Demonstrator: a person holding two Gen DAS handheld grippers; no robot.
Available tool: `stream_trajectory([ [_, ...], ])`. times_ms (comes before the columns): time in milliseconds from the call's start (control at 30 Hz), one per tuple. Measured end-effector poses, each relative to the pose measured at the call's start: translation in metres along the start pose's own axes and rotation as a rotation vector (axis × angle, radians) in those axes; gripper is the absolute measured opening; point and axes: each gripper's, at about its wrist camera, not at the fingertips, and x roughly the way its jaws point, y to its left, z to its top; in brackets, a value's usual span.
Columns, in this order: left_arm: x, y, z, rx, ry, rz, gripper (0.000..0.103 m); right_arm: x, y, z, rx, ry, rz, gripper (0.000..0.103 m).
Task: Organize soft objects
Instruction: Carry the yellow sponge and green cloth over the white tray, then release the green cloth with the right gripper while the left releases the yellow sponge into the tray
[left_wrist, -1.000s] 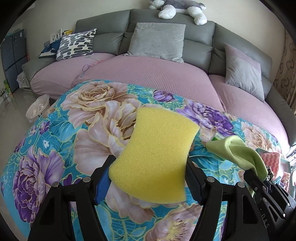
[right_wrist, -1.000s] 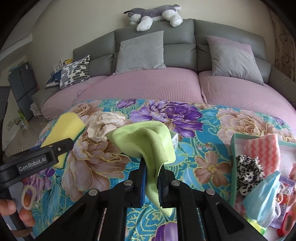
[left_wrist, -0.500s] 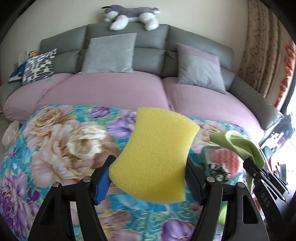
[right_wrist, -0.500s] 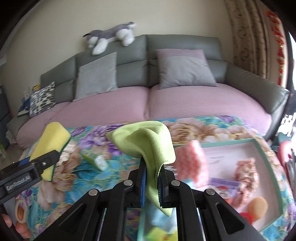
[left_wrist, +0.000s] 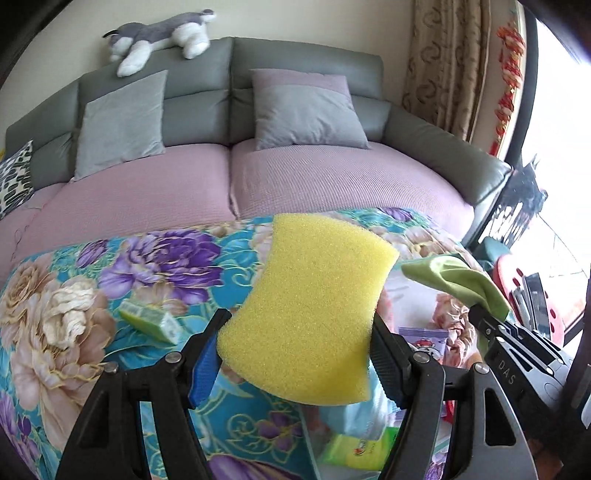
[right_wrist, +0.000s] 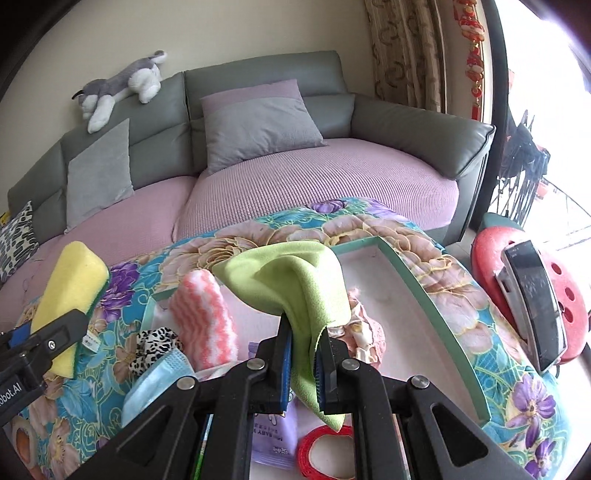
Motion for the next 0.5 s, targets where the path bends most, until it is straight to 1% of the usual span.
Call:
stream_trajectory([
  [133, 0.02, -0.015, 0.002, 0.018, 0.04, -0.014, 0.073, 0.007, -0.007, -0.001, 0.013, 0.024, -0.004, 0.011],
  [233, 0.031, -0.022, 0.004, 0.026, 0.056, -0.015, 0.073, 0.011, -0.012, -0.003, 0.022, 0.044, -0.007, 0.011],
  [367, 0.042, -0.029, 0.003, 0.04, 0.081, -0.018, 0.073, 0.014, -0.014, -0.006, 0.027, 0.064, -0.011, 0.014],
  [500, 0.052, -0.033, -0.001, 0.048, 0.117, -0.032, 0.075, 0.015, -0.015, -0.006, 0.021, 0.077, -0.019, 0.014],
])
